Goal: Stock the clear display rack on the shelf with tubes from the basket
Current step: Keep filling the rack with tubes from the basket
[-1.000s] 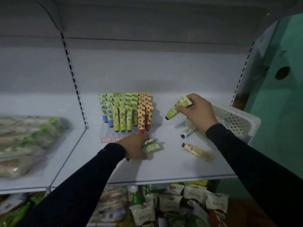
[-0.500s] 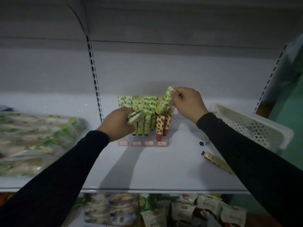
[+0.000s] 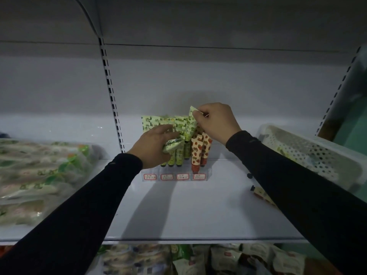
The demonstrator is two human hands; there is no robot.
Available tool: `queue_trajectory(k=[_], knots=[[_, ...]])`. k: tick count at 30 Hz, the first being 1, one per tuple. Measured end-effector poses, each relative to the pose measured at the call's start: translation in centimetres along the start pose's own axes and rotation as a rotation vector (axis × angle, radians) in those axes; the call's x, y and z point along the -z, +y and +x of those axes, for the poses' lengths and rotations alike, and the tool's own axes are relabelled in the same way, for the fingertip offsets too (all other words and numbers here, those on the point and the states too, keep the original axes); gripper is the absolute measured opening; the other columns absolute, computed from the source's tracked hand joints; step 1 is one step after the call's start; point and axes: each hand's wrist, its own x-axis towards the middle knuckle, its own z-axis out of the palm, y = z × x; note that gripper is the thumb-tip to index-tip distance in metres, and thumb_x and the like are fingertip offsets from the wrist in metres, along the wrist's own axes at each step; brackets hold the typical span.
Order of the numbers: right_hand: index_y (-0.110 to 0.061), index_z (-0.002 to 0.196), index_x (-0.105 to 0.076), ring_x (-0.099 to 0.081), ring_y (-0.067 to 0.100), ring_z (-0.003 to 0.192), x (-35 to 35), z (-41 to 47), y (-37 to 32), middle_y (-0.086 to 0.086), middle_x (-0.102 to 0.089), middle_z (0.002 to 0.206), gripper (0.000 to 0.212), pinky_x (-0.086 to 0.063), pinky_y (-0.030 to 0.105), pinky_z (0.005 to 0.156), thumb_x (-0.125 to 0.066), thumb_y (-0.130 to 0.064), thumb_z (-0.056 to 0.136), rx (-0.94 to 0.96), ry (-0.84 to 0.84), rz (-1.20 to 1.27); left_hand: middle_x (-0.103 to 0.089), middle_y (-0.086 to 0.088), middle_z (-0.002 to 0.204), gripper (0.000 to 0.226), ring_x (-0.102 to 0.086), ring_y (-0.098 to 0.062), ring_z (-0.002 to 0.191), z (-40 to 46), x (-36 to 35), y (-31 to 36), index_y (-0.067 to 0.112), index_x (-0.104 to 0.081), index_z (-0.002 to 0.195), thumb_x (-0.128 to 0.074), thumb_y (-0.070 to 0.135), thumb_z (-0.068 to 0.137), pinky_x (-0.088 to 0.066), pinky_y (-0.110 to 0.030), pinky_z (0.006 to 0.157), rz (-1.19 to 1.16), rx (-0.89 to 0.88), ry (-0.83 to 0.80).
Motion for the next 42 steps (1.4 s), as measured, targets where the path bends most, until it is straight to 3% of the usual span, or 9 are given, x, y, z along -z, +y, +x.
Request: queue_trajectory(k=[2,9,16,21,23,27,30,36,42], knots=[[-0.004,0.060,-0.046,-0.040,0.024,0.056,-0.1,0.3,-0.3,0.016,-0.043,0.059,0.041,-0.028,0.032,0.059,-0.051,-0.024,0.096,0.021,-0.001,-0.022,-0.029,-0.005,0.159,0.074,-0.026,-0.025,0.145,0.0,-0.1,-0.1,0.026,-0.044,0.146,-0.071,0.012,0.077,-0.030,-0.039,0.115,-0.020,0.007,-0.008],[0.006,0.081,-0.068,-0.060,0.033,0.076,-0.3,0.8,-0.5,0.023,-0.066,0.081,0.039,-0.047,0.036,0.073,-0.056,-0.030,0.094,0.055,-0.051,-0.027,-0.025,-0.004,0.160,0.074,-0.021,-0.023,0.146,0.0,0.0,-0.1,0.025,-0.043,0.146,-0.070,0.010,0.079,-0.026,-0.036,0.115,-0.105,0.037,-0.017],[0.002,0.068,-0.064,-0.054,0.022,0.061,-1.1,0.2,-0.3,0.008,-0.061,0.065,0.041,-0.035,0.026,0.060,-0.060,-0.029,0.093,0.017,-0.139,-0.027,-0.023,-0.002,0.161,0.074,-0.016,-0.021,0.148,0.0,-0.3,-0.6,0.025,-0.042,0.147,-0.071,0.012,0.081,-0.021,-0.036,0.118,-0.161,0.038,-0.027],[-0.014,0.049,-0.040,-0.046,0.014,0.052,-2.3,-0.8,0.7,0.002,-0.043,0.051,0.052,-0.031,0.029,0.057,-0.060,-0.030,0.093,-0.033,-0.189,-0.022,-0.021,-0.001,0.162,0.071,-0.012,-0.019,0.148,-0.1,-0.3,-0.6,0.025,-0.040,0.148,-0.069,0.012,0.085,-0.016,-0.034,0.118,-0.180,0.036,-0.026],[-0.012,0.050,-0.043,-0.036,0.014,0.049,-2.8,-1.1,0.9,0.001,-0.036,0.051,0.050,-0.028,0.030,0.056,-0.060,-0.031,0.093,-0.038,-0.200,-0.040,-0.020,0.000,0.162,0.071,-0.012,-0.019,0.149,0.0,-0.3,-0.6,0.025,-0.040,0.148,-0.068,0.011,0.085,-0.016,-0.033,0.118,-0.180,0.036,-0.030],[-0.006,0.058,-0.057,-0.040,0.015,0.052,-3.4,-1.6,1.0,0.000,-0.042,0.052,0.044,-0.030,0.029,0.056,-0.059,-0.032,0.093,-0.041,-0.194,-0.066,-0.020,-0.001,0.162,0.072,-0.012,-0.021,0.149,0.0,-0.4,-0.6,0.025,-0.040,0.148,-0.069,0.011,0.084,-0.016,-0.037,0.119,-0.185,0.039,-0.029],[-0.018,0.049,-0.046,-0.037,0.009,0.050,-3.7,-2.1,0.9,-0.004,-0.039,0.051,0.049,-0.028,0.029,0.054,-0.058,-0.033,0.094,-0.035,-0.186,-0.116,-0.020,-0.001,0.162,0.072,-0.012,-0.021,0.149,0.0,-0.5,-0.6,0.025,-0.041,0.147,-0.069,0.010,0.083,-0.017,-0.038,0.119,-0.189,0.038,-0.023],[-0.011,0.074,-0.070,-0.044,0.017,0.076,-4.3,-2.7,1.0,0.001,-0.045,0.076,0.035,-0.031,0.028,0.066,-0.058,-0.037,0.094,-0.035,-0.147,-0.171,-0.022,-0.002,0.161,0.072,-0.013,-0.023,0.149,0.0,-0.6,-0.7,0.024,-0.042,0.147,-0.070,0.010,0.082,-0.019,-0.040,0.120,-0.195,0.031,-0.015],[-0.022,0.068,-0.061,-0.044,0.014,0.075,-4.1,-2.2,1.2,-0.005,-0.043,0.069,0.027,-0.030,0.026,0.065,-0.066,-0.040,0.087,-0.088,-0.157,-0.146,-0.021,-0.002,0.161,0.072,-0.012,-0.023,0.149,-0.1,-0.4,-0.5,0.025,-0.042,0.147,-0.070,0.010,0.082,-0.020,-0.042,0.120,-0.196,0.038,-0.019]])
